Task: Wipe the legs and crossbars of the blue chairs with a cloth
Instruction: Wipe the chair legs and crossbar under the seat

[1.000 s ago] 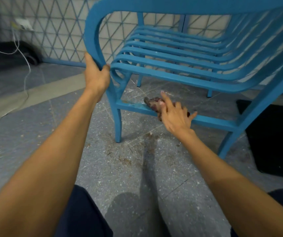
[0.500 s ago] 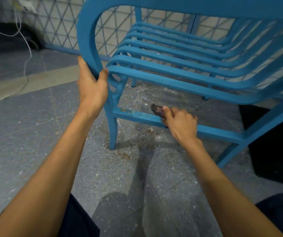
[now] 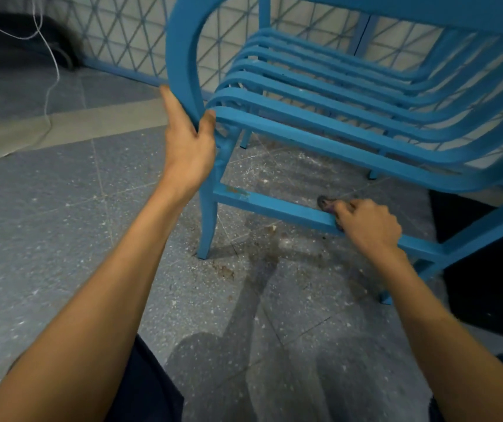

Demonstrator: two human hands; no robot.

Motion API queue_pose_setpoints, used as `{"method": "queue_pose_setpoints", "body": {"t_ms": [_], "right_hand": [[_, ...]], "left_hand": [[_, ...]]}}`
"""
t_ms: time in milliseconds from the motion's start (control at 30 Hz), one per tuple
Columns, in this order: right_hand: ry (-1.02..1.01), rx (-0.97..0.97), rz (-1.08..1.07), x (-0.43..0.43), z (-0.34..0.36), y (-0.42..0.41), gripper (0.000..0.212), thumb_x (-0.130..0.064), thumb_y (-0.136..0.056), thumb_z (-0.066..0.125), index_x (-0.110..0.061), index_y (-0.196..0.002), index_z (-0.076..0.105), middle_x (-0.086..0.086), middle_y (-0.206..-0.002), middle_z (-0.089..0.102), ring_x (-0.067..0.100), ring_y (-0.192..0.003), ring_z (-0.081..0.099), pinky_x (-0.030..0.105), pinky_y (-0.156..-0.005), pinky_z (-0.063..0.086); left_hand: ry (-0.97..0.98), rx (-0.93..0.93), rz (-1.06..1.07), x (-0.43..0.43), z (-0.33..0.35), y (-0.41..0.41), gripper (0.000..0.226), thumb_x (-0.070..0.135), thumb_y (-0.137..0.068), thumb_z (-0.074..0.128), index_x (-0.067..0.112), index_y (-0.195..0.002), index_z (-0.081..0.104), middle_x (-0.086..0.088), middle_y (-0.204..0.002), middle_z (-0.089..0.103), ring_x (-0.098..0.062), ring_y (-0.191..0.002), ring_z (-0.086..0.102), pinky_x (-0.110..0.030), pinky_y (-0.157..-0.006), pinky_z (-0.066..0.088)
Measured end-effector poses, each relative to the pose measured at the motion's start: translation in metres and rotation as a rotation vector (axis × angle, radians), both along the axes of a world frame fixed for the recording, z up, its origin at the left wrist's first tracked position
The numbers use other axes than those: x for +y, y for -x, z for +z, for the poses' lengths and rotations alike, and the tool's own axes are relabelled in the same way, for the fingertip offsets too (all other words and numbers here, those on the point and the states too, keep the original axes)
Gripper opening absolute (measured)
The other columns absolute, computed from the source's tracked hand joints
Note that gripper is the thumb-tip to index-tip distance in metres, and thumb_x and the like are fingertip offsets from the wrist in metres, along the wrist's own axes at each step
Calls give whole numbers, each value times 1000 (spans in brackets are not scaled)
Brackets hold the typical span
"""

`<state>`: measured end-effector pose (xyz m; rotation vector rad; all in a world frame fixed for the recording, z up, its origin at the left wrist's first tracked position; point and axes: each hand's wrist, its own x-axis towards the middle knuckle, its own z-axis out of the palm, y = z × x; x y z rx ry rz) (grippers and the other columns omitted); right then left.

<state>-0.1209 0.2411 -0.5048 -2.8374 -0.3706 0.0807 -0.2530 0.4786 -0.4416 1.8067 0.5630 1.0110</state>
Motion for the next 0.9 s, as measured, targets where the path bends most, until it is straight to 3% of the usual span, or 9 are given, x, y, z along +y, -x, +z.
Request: {"method": "queue_pose_setpoints", "body": {"t_ms": [100, 200, 267, 400, 467, 567, 667, 800, 900], "right_hand": [[36, -32, 97, 51, 7, 20, 42, -40, -97, 39, -11, -115, 63, 18, -109, 65, 33, -90, 60, 32, -69, 38], [-102, -94, 362, 102, 4, 52, 41, -34, -100, 35, -35, -140, 44, 10, -109, 63, 29, -82, 57, 27, -59, 36], [-186, -124, 500, 119, -4, 64, 44, -33, -98, 38, -41, -142, 39, 5, -121, 60, 32, -95, 60, 34, -69, 45], [-247, -144, 728, 86, -12, 62, 46, -38, -92, 36, -36, -136, 49, -4, -131, 56, 26, -112, 55, 39, -91, 48], [-220, -144, 724, 63, -10, 53, 43, -36, -93, 39, -38, -135, 49, -6, -130, 55, 25, -112, 55, 38, -89, 46], [-139, -64, 534, 63, 0, 42, 36, -37, -96, 40, -39, -131, 49, 0, -124, 59, 30, -107, 57, 40, -80, 44], [-99, -6, 487, 111, 5, 45, 39, -40, -98, 33, -41, -136, 43, 8, -124, 59, 33, -104, 58, 36, -70, 35], [-124, -59, 596, 152, -7, 71, 48, -37, -94, 34, -44, -142, 34, -2, -137, 49, 38, -107, 56, 42, -84, 46], [-118, -144, 657, 125, -13, 75, 56, -41, -86, 25, -43, -140, 39, -9, -138, 49, 35, -108, 55, 46, -89, 49]], "left_hand": [[-3, 23, -10, 0, -1, -2, 53, 14, -98, 42, 16, -140, 10, 20, -93, 45, 20, -73, 49, -6, -73, 43], [-5, 37, -18, 0, -2, -1, 65, 14, -99, 43, 6, -146, -1, 23, -107, 44, 17, -85, 50, -1, -80, 39], [-8, 24, -21, 1, -3, -1, 66, 13, -98, 44, 4, -146, 0, 12, -119, 44, 6, -94, 49, -5, -86, 39], [-3, -11, -69, 3, -4, 0, 65, 10, -98, 45, 5, -146, 1, 12, -124, 40, 17, -95, 45, 2, -87, 33], [5, -5, -99, 5, -4, 1, 60, 11, -98, 45, 9, -144, 5, 19, -116, 46, 20, -91, 50, 0, -85, 37], [23, 9, -138, 8, -3, 4, 52, 18, -98, 47, 13, -139, 14, 20, -102, 49, 20, -86, 53, -9, -85, 45], [48, 33, -209, 11, -1, 12, 47, 31, -99, 44, 13, -137, 23, 19, -107, 49, 17, -95, 51, -13, -91, 45], [105, 53, -256, 15, 5, 24, 22, 40, -101, 31, 37, -122, 37, 34, -112, 43, 32, -98, 40, 3, -83, 35], [136, 13, -248, 17, 7, 28, 19, 31, -102, 33, 28, -108, 52, 21, -100, 55, 23, -86, 52, -2, -75, 39]]}}
